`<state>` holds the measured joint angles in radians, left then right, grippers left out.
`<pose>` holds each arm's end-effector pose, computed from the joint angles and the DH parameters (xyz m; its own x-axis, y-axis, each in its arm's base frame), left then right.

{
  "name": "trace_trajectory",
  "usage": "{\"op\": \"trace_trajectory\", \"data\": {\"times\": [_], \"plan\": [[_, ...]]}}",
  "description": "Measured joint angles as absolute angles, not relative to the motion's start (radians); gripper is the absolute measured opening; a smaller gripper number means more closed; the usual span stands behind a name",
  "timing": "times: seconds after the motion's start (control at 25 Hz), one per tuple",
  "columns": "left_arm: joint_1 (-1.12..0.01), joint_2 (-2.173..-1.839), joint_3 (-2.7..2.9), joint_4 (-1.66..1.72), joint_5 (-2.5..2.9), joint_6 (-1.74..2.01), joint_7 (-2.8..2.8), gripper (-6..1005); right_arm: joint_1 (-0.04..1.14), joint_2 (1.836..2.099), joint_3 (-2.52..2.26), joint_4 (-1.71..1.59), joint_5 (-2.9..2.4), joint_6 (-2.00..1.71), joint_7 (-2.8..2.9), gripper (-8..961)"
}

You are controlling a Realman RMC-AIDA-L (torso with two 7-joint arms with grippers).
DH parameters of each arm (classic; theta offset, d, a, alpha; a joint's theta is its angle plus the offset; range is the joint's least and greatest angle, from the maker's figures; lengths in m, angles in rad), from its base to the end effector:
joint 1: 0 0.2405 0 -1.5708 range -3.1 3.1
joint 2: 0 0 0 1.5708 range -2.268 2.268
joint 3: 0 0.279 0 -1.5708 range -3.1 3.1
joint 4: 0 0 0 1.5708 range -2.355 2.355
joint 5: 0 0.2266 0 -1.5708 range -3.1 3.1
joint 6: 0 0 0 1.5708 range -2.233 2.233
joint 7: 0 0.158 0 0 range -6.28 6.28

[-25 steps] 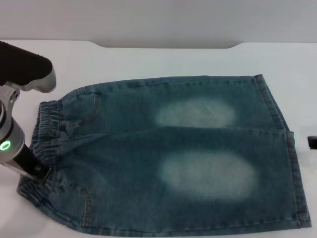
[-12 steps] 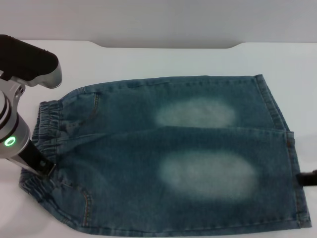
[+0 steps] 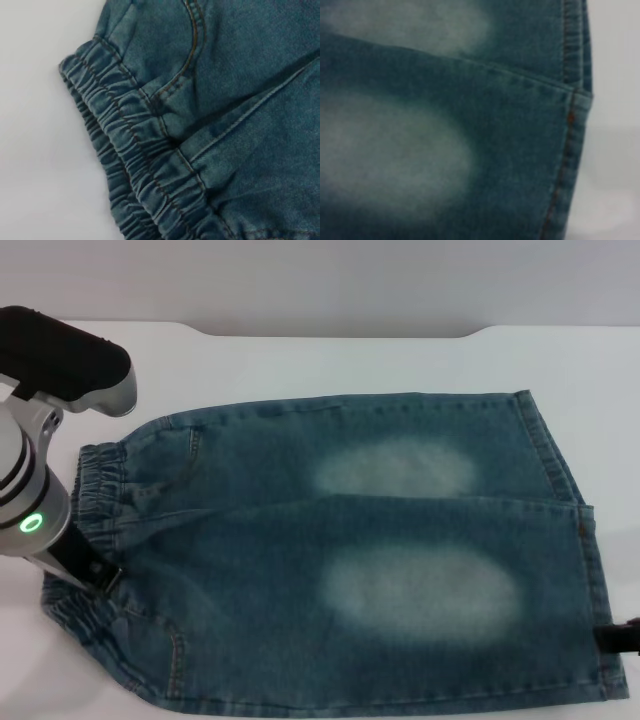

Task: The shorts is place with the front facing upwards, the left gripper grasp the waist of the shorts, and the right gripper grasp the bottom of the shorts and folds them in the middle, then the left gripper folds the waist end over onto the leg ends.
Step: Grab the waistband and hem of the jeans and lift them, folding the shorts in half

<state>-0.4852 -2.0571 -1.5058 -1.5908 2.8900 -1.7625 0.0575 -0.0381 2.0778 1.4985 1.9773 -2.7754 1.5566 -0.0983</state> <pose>-0.2196 0.3380 -0.0038 0.4059 0.8877 -0.2176 0.5400 -0.4250 -0.7265 0.2563 0.2542 0.0169 0.4220 -0.9030 -0.0806 -0.7041 -0.2705 -0.6566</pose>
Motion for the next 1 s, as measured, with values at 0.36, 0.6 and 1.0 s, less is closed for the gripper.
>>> {"op": "trace_trajectory", "data": {"times": [0.36,0.6,1.0], "plan": [[-0.500,-2.057,-1.502,-1.590,2.890,-1.763,0.055,30,-0.040,2.078,1.494,1.936,-2.744,1.541,-0.098,709],[-0.513,-2.057,-1.502,-1.579,2.890,-1.762,0.055,30,-0.041,2.079,1.494,1.883,-2.717,1.520,-0.102,705],[-0.524,-2.056,-1.500,-1.574,2.890,-1.763,0.055,30,-0.046,2.080,1.494,1.871,-2.717,1.517,-0.103,699]]}}
